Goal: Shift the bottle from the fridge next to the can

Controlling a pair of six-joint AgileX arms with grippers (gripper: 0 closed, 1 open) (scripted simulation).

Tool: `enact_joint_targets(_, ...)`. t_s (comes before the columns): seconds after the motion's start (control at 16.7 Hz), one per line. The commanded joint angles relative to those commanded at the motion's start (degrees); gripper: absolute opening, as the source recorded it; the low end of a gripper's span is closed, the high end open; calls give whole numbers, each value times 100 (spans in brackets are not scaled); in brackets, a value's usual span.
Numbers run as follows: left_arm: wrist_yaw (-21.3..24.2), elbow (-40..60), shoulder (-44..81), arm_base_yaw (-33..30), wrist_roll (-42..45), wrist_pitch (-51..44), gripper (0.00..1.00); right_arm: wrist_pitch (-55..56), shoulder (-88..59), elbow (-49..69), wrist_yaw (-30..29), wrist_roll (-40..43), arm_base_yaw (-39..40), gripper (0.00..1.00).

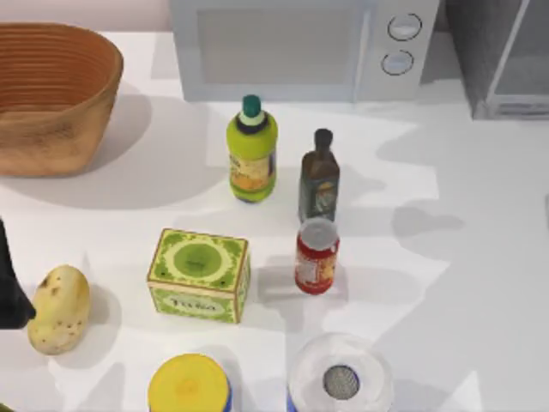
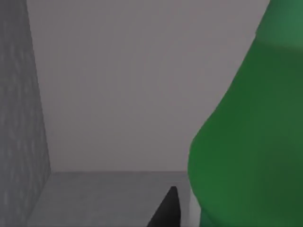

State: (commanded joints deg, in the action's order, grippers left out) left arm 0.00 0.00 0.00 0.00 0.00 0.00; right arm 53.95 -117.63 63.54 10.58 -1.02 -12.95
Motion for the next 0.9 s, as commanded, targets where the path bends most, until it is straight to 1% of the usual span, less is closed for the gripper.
enact_joint_targets(0.24, 0, 0, 0, 0, 0, 0, 100, 502, 857, -1523, 180, -6, -144, 0)
enact_joint_targets(0.42, 0, 0, 0, 0, 0, 0, 100, 799, 1349, -2202, 279, -8, -229, 0)
enact_joint_targets(0.78, 0, 0, 0, 0, 0, 0, 100, 864, 1446, -2335, 301, -18, -219, 0)
enact_joint_targets(0.9, 0, 0, 0, 0, 0, 0, 100, 923, 1428, -2365, 226, -20, -144, 0)
